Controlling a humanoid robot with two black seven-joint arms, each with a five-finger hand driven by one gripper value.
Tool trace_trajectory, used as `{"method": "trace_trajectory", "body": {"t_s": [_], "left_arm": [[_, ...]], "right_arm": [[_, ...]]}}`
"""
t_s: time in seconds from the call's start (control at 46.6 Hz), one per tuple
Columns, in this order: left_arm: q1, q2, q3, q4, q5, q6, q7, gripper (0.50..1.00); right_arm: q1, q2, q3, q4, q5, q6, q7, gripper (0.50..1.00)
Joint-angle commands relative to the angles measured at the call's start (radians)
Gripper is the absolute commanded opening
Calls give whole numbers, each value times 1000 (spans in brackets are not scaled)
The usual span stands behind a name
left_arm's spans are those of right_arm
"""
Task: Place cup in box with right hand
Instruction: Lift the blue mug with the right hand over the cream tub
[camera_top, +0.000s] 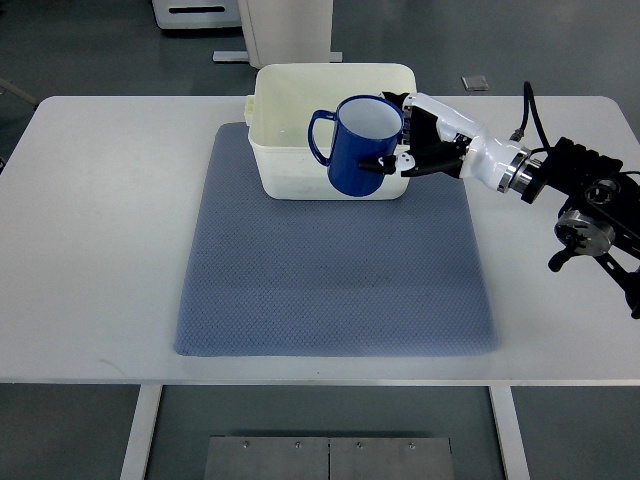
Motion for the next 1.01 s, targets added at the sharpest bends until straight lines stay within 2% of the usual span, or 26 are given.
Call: {"method": "trace_trajectory", "body": {"t_s": [0.0,0.172,0.365,0.644,0.987], "left_arm": [[0,0,0,0,0,0,0,1000],[0,0,0,0,0,0,0,1000],[0,0,0,0,0,0,0,1000],[0,0,0,0,0,0,0,1000],[0,0,0,0,0,0,0,1000]], "right_arm": [[27,6,9,-47,12,-13,-14,500],[87,57,10,-159,37,-90,-53,500],[117,106,10,-217,60,-168,-92,500],[113,147,1,-225,60,-306,-137,500],[104,175,-2,-256,61,-366,-142,500]]}}
